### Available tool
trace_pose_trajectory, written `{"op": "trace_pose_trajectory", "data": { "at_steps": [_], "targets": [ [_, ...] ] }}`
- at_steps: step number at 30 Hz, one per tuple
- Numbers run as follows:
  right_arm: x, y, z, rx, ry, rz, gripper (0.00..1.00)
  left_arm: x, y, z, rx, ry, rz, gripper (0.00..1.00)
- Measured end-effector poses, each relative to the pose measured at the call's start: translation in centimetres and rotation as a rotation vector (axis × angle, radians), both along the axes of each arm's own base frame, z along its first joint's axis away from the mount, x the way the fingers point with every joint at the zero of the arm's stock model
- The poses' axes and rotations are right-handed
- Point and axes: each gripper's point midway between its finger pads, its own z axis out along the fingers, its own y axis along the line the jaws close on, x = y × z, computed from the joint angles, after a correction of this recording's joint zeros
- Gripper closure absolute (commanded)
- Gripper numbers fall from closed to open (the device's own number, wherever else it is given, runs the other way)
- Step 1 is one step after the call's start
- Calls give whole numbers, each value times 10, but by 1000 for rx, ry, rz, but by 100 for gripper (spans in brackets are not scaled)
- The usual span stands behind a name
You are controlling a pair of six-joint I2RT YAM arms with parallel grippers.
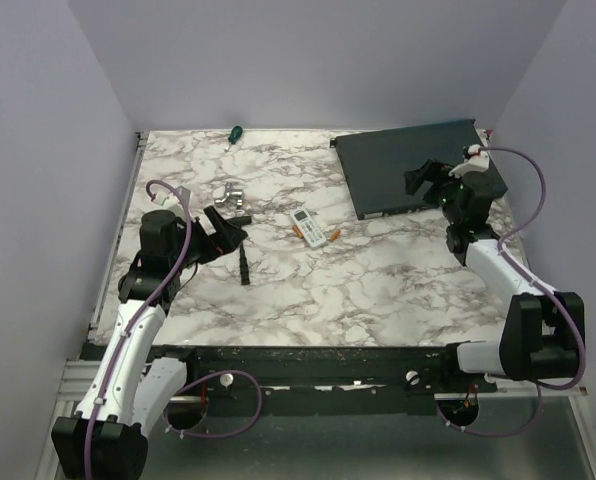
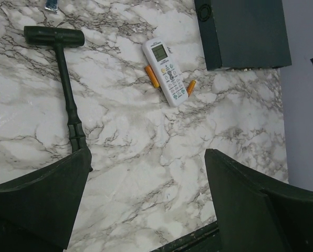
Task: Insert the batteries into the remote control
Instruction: Pick up the remote control from the center of the board.
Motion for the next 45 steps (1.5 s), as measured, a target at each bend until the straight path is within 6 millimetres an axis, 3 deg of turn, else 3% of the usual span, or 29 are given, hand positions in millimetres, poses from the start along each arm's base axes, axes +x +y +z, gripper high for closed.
{"op": "trace_pose_trajectory", "data": {
  "at_steps": [2, 6, 8, 10, 11, 12, 13, 15, 21, 27, 33, 41, 45],
  "targets": [
    [-2, 11, -10, 38, 53, 51, 0, 2, -1, 3, -10, -9, 4, 6],
    [-13, 49, -49, 104, 190, 212, 0, 7, -2, 14, -27, -40, 10, 6],
    [-27, 89, -69, 62, 276, 292, 0, 9, -2, 19, -32, -58, 12, 6],
    [-41, 140, -72, -1, 305, 405, 0, 10, -1, 21, -33, -65, 15, 6],
    [-42, 156, -69, -26, 301, 437, 0, 11, -1, 21, -34, -63, 17, 6],
    [-59, 195, -66, -48, 291, 538, 0, 12, -1, 20, -34, -60, 19, 6],
    [-67, 214, -63, -59, 279, 588, 0, 13, 0, 20, -34, -57, 21, 6],
    [-73, 231, -62, -82, 270, 632, 3, 15, 1, 19, -33, -51, 25, 6],
    [-54, 245, -100, -216, 329, 664, 11, 16, 2, 18, -31, -48, 30, 6],
    [-70, 252, -146, -331, 424, 715, 8, 19, 2, 15, -31, -36, 31, 6],
    [-74, 263, -157, -381, 430, 731, 3, 21, 2, 13, -31, -31, 32, 6],
    [-64, 268, -169, -434, 431, 708, 18, 21, 2, 12, -31, -26, 31, 6],
    [-62, 267, -171, -444, 432, 701, 20, 22, 1, 10, -31, -20, 31, 6]
  ]
}}
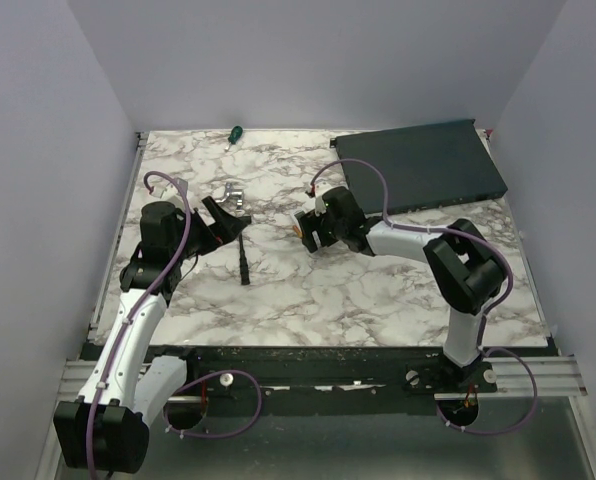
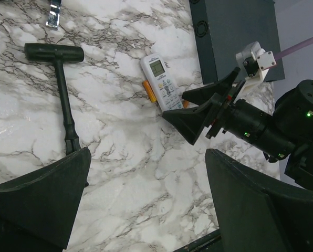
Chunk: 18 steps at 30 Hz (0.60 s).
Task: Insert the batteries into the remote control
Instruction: Pick up the remote control from the center of the board.
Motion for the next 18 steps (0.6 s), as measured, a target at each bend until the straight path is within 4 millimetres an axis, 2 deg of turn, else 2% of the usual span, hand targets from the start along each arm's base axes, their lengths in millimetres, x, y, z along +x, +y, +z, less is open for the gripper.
{"op": "trace_pose_trajectory", "data": {
  "at_steps": [13, 18],
  "targets": [
    [3, 2, -9, -12, 11, -3, 37, 1, -2, -4, -11, 23, -5, 6],
    [5, 3, -10, -12, 11, -3, 36, 1, -3, -4, -17, 25, -7, 6]
  ]
}}
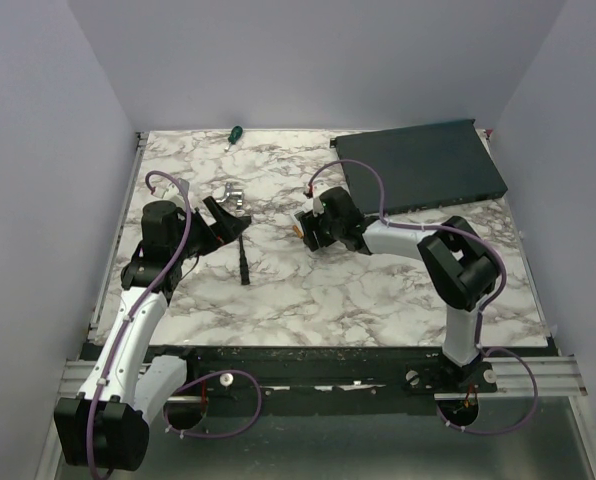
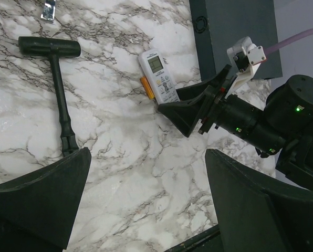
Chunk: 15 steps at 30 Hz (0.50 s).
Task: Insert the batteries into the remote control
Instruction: Pick up the remote control from the center of the board.
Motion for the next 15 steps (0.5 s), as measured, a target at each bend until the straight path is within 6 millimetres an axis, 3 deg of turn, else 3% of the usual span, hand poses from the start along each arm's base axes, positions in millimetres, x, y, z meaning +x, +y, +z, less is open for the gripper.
{"op": "trace_pose_trajectory", "data": {
  "at_steps": [5, 15],
  "targets": [
    [-1, 1, -2, -3, 3, 2, 39, -1, -1, 1, -6, 1, 1, 6],
    [4, 8, -3, 0, 0, 7, 57, -1, -1, 2, -11, -2, -1, 6]
  ]
}}
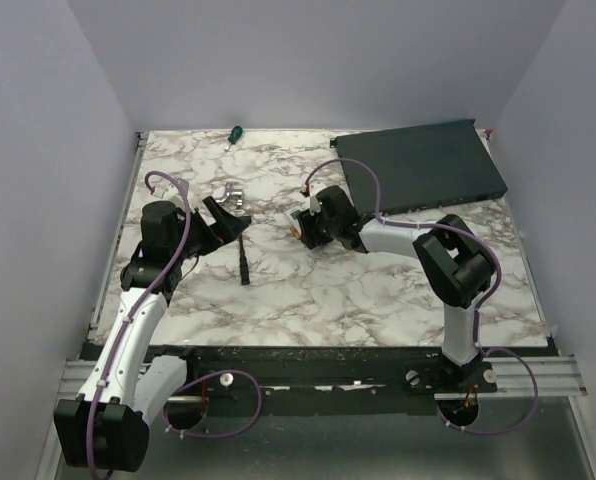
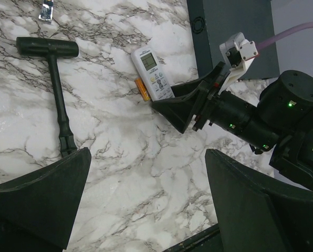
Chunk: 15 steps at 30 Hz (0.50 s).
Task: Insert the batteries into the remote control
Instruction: Pick up the remote control from the center of the board.
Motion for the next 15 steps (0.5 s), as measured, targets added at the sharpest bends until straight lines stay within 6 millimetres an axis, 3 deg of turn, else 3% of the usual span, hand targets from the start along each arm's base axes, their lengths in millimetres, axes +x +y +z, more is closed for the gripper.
{"op": "trace_pose_trajectory", "data": {
  "at_steps": [10, 15],
  "targets": [
    [-8, -3, 5, 14, -2, -4, 64, -1, 0, 2, -3, -8, 1, 6],
    [-15, -6, 39, 74, -51, -6, 65, -1, 0, 2, -3, -7, 1, 7]
  ]
}}
